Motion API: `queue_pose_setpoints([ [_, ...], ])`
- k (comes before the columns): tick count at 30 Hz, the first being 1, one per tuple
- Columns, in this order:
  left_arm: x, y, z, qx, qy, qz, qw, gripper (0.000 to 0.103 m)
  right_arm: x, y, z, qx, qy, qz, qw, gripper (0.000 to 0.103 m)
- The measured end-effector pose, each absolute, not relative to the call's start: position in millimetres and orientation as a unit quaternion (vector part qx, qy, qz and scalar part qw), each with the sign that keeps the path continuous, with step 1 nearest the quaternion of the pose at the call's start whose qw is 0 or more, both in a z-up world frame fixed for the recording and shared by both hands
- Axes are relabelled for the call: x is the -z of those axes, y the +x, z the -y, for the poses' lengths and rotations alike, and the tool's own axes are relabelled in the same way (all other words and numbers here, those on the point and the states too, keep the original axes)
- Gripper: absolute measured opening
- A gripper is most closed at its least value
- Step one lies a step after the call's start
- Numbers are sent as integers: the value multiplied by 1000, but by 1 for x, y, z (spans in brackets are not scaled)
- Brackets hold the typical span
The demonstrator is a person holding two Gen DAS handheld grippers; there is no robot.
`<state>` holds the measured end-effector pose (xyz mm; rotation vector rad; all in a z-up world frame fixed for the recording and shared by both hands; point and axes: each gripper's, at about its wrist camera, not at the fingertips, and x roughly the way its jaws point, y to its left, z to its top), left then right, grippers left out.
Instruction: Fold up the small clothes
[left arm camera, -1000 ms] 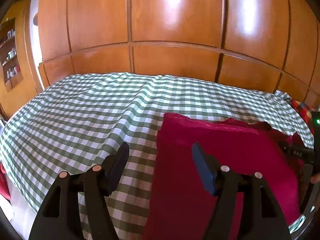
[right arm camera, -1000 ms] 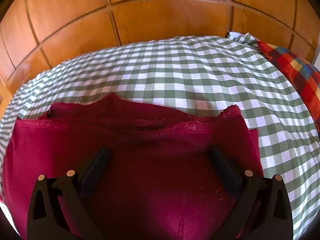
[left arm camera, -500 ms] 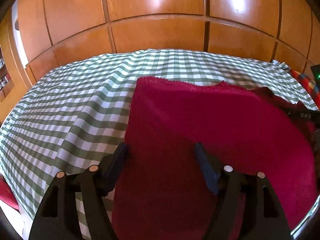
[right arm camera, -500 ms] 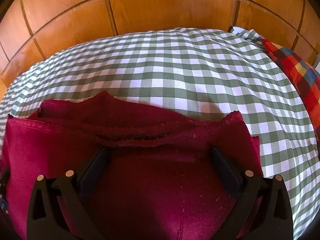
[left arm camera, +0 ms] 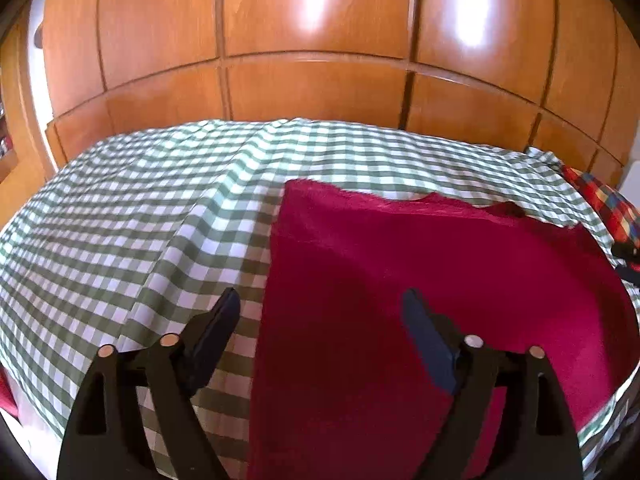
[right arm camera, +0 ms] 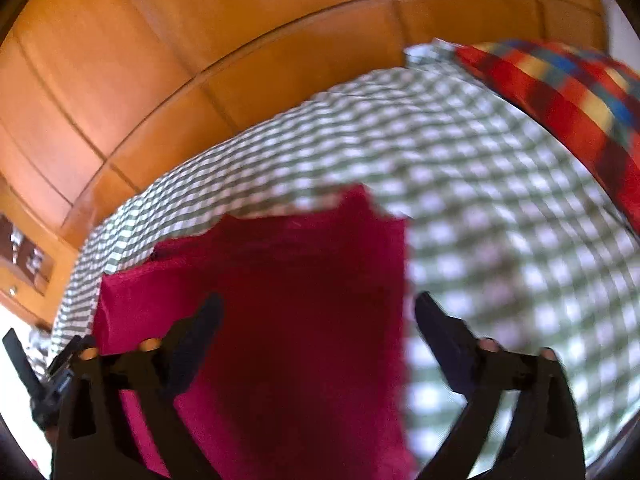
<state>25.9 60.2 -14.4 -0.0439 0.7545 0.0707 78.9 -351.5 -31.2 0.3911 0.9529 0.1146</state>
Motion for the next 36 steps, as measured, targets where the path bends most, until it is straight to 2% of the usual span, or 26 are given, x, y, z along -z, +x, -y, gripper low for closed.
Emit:
queue_pose_setpoints([
  [1,13,25,-57,-32,-18,-365,930,85,33,71,356,-58,192,-459,865,56],
  [5,11,23,-43,-12,-3,-361,933,88,37,43,357,-71,179,-469,862,33],
  [7,15,25,-37,-4,5,-367,930,88,42,36,346,-68,140,-482,862,14],
  [10,32,37,-33,-6,20,-398,917,89,47,39,341,-45,95,-492,864,9],
  [14,41,41,-39,-1,5,-408,913,92,49,43,354,-52,123,-501,855,9],
  [15,40,41,-40,1,5,-409,913,92,47,41,359,-66,142,-497,854,13],
  [17,36,38,-42,6,-4,-408,913,91,45,36,370,-90,187,-490,846,51],
  [18,34,37,-46,12,-20,-407,913,91,44,30,379,-90,215,-480,846,85],
  [19,33,35,-48,16,-32,-407,913,91,43,25,381,-89,223,-472,848,88],
  [22,28,30,-56,30,-66,-403,912,91,55,21,385,-116,261,-481,829,88],
  [26,26,25,-64,43,-87,-396,913,97,74,20,372,-141,274,-495,813,88],
  [27,26,25,-66,41,-90,-396,913,98,75,20,370,-137,274,-492,815,86],
  [29,29,25,-70,36,-94,-401,911,99,73,21,366,-134,271,-489,818,63],
  [30,31,25,-73,32,-97,-404,909,99,73,21,364,-137,271,-492,816,41],
  [31,33,25,-76,26,-101,-409,907,99,73,23,361,-149,278,-495,810,34],
  [36,45,27,-91,-13,-123,-437,891,98,52,26,333,-179,244,-483,822,25],
])
